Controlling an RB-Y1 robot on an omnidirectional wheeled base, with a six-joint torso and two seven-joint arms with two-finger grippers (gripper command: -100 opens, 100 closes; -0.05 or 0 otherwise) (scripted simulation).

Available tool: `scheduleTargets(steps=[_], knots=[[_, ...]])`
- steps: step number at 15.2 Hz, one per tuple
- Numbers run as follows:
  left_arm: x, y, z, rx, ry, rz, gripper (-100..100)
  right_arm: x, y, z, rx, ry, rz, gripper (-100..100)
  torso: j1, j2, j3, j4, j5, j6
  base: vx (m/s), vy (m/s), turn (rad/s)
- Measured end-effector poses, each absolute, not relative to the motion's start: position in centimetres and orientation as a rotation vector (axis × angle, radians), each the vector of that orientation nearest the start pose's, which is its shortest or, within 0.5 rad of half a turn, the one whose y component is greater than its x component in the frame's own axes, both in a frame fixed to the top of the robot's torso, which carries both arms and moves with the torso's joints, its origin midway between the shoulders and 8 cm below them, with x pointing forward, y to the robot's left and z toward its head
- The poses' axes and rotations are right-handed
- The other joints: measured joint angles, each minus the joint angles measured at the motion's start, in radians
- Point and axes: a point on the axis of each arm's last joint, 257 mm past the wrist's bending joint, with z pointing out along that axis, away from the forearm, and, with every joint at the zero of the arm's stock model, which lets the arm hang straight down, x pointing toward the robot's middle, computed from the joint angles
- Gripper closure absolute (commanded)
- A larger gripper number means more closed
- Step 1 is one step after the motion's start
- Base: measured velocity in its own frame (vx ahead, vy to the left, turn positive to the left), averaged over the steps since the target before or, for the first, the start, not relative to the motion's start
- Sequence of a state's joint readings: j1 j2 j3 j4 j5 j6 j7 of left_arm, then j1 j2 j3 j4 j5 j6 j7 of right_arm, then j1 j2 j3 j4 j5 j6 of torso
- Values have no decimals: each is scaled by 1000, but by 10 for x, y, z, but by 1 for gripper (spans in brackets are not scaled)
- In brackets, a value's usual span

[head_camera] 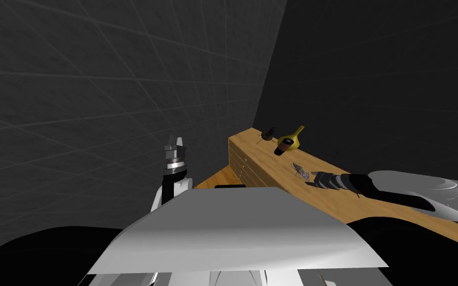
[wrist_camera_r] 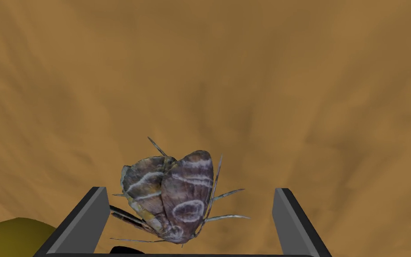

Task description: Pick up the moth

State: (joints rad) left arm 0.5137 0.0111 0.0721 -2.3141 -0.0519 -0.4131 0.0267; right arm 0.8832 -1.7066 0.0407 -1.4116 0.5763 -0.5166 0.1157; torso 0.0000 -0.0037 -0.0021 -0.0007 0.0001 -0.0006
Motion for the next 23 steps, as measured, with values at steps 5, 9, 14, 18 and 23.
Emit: scheduleTargets(steps=[5,9,14,18,23], knots=[[347,300,20,-673,682,-1199,0,192,-646,-293,-954,2673,-205,-100,0,1,0,0,0,0,19,4,95],[347,300,20,-673,682,-1199,0,175,-650,-301,-937,2701,-212,-100,-1,4,2,1,0,0,-29,-10,210],[347,300,20,-673,682,-1199,0,154,-657,-314,-848,2731,-228,100,-4,6,3,1,-3,1,-51,-17,156],[347,300,20,-673,682,-1199,0,155,-657,-314,-844,2730,-230,100,-6,1,0,0,-4,0,4,-4,14],[347,300,19,-673,682,-1198,0,170,-654,-304,-910,2709,-222,100,-4,-2,-2,-1,-3,3,56,19,-290]])
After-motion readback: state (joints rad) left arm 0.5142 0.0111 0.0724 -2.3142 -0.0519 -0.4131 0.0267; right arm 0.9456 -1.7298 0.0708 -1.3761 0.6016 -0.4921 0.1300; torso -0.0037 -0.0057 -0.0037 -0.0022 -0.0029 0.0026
